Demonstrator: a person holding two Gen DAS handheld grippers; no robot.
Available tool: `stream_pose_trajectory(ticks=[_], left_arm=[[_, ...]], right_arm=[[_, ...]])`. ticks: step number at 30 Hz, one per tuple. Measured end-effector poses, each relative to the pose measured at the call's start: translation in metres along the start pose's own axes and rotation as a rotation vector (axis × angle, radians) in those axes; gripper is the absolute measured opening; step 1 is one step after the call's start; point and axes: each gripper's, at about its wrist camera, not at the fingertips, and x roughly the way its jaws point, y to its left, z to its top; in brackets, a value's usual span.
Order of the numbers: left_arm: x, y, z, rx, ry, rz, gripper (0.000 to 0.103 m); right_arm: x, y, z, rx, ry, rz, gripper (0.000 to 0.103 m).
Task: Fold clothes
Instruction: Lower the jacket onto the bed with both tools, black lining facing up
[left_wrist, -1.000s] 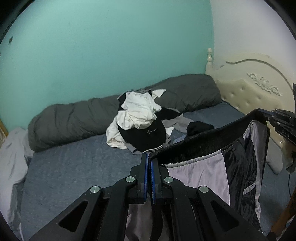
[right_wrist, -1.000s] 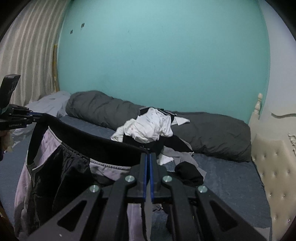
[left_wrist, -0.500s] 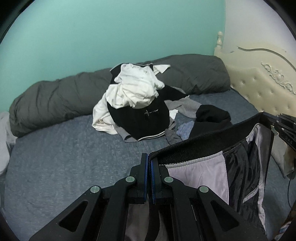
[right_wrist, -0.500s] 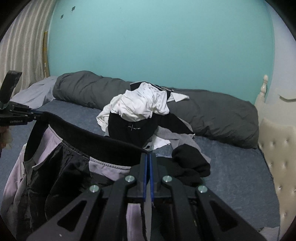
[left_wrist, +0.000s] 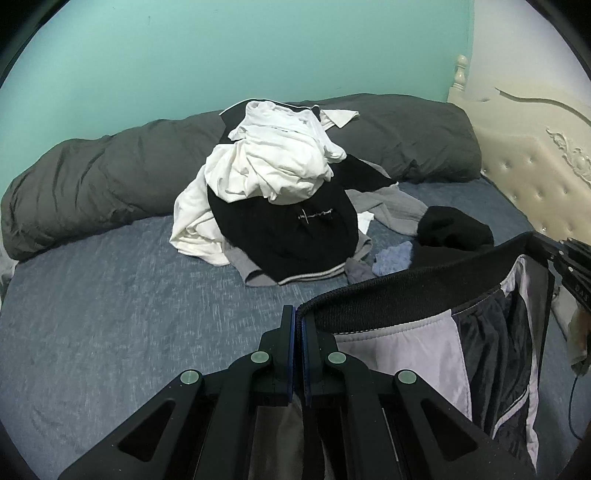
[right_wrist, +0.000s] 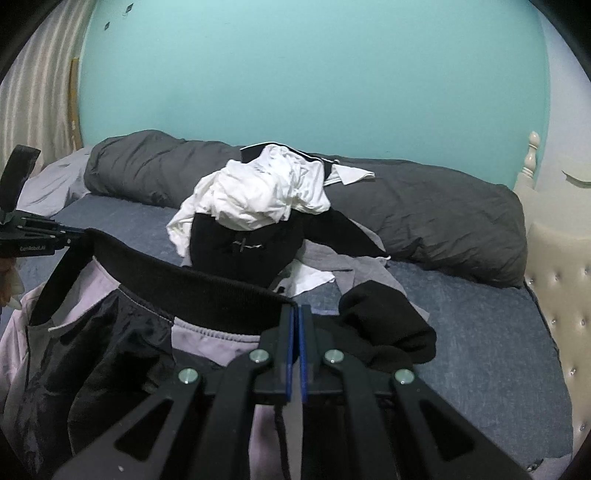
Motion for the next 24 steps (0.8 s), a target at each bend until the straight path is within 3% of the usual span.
stream_pose_trajectory(ticks=[5,8,13,17,19,20,22,24], left_arm=[[0.025,-0.004,0.011,0.01,-0.005,-0.001,0.003],[0.051,-0.007,0.0,0.004,0.04,-0.02,0.004],[0.085,-0.001,-0.032,-0.031,0.124,-0.041,0.008],[0.087,0.011,-0.058,-0.066,0.147,-0.046,0.011],[0.078,0.02,-0.066,-0.086,0.141,-0.058,0.031],[0.074,0.024,-0.069,-0.097,0.136,-0.064,0.036],[0.064,0.032,-0.074,-0.114,0.138,-0.075,0.04],[0.051,0.04,-0.081,-0.134,0.141,-0.091,0.04]], right_arm=[[0.026,-0.008,-0.003,0.017,0.023,-0.028,0.002],[0.048,-0.012,-0.019,0.037,0.087,-0.036,0.002],[0.073,-0.005,-0.053,0.022,0.178,0.008,0.002],[0.082,-0.007,-0.065,0.108,0.205,0.087,0.003],[0.081,-0.005,-0.068,0.121,0.208,0.097,0.01],[0.08,-0.003,-0.069,0.116,0.209,0.088,0.014],[0.075,0.002,-0.071,0.087,0.219,0.051,0.034],[0.067,0.0,-0.074,0.084,0.214,0.037,0.04]])
